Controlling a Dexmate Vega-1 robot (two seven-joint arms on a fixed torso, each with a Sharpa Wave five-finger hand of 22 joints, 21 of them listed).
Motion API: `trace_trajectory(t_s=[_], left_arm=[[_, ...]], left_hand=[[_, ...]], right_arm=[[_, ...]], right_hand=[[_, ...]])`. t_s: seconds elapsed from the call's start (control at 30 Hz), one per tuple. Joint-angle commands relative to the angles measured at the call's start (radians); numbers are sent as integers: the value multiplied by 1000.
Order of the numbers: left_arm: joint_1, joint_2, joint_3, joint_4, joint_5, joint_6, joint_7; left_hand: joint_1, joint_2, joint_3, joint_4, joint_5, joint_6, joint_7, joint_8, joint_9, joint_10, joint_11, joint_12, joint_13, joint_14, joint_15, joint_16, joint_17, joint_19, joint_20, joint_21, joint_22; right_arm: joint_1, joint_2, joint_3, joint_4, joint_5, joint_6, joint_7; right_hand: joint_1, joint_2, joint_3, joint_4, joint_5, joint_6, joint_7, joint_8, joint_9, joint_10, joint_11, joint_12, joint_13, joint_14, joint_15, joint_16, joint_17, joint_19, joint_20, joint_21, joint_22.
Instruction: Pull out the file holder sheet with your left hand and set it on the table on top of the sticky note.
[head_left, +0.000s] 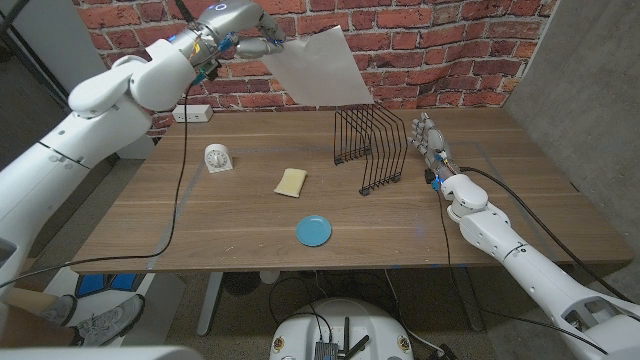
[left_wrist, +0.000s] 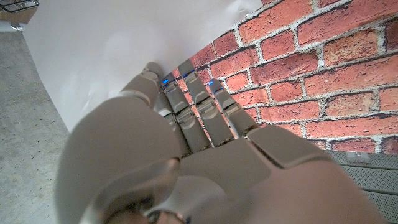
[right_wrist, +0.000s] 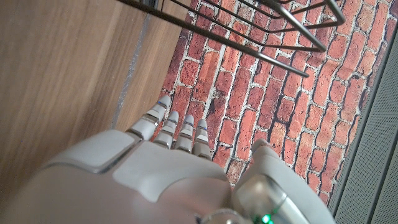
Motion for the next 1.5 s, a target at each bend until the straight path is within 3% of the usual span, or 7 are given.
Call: trace_trajectory(t_s=[0.03,0.97,1.5], left_arm=[[94,46,-47,-44,28,50,58],[226,114,-94,-96,121,142,110],[329,127,-143,-116,175,147,196]], left_hand=[[7,2,4,-1,3,2,4,-4,3,6,1,0,5,3,-67,0,3,7,-156,4,2],[8,3,5,-1,2,4,4,-5,3,4,2,-1,5,-1,-68,-1,3,4,-157,2,2],[9,3,5,-2,2,6,5,-4,3,5,2,0,6,0,-68,1,4,4,-157,2,2]], right_arm=[[8,5,-8,8,4,-10,9],[31,20,-24,22,-6,-25,4],[25,25,-32,9,-9,-32,-3]], right_hand=[[-6,43,4,-6,3,8,2,4,4,8,1,5,3,-3,1,5,2,8,-2,5,3],[-5,45,5,-7,3,8,2,4,4,7,1,5,3,-3,1,5,2,8,-2,5,3],[-6,45,5,-6,3,9,2,4,4,8,1,5,3,-2,-1,6,2,9,-2,5,3]])
